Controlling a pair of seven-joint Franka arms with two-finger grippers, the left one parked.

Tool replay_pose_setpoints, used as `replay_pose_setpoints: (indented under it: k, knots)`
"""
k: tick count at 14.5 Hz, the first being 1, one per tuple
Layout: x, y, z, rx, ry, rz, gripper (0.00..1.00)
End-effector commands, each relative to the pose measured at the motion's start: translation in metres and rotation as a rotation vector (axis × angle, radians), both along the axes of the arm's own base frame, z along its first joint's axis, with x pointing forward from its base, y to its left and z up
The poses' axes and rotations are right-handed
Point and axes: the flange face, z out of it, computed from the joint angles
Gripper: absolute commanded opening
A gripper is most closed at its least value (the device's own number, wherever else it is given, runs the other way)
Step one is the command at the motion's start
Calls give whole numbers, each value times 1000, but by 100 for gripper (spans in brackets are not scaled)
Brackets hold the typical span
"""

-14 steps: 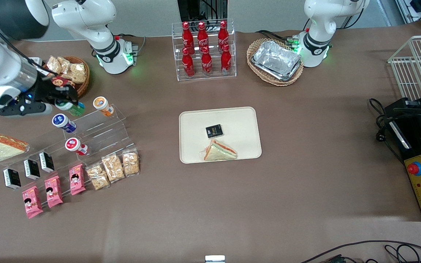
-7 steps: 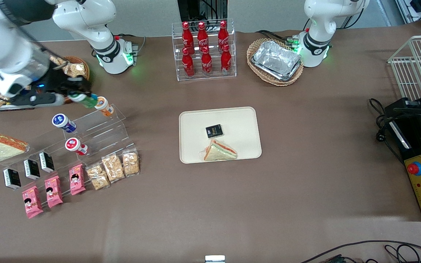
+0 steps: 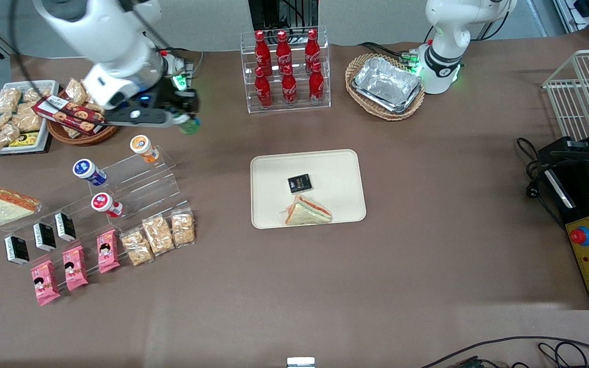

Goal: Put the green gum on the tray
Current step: 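Lift the green gum bottle and carry it toward the cream tray, then lower the gum bottle onto the tray beside the black card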

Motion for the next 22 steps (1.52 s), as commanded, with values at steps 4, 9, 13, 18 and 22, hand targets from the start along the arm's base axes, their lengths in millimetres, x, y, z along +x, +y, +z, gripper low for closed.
replay_pose_setpoints:
  k: [4,9,13,18,22]
  knots:
    - [-13,71,-90,51,-22,-35,21]
    - [-34,116,-197,46,-47,-10,21]
    - [-48,140,-270,22,-55,-1,21]
    - [-61,151,-335,24,-86,15,21]
    - [-63,151,-353,5,-72,21,22]
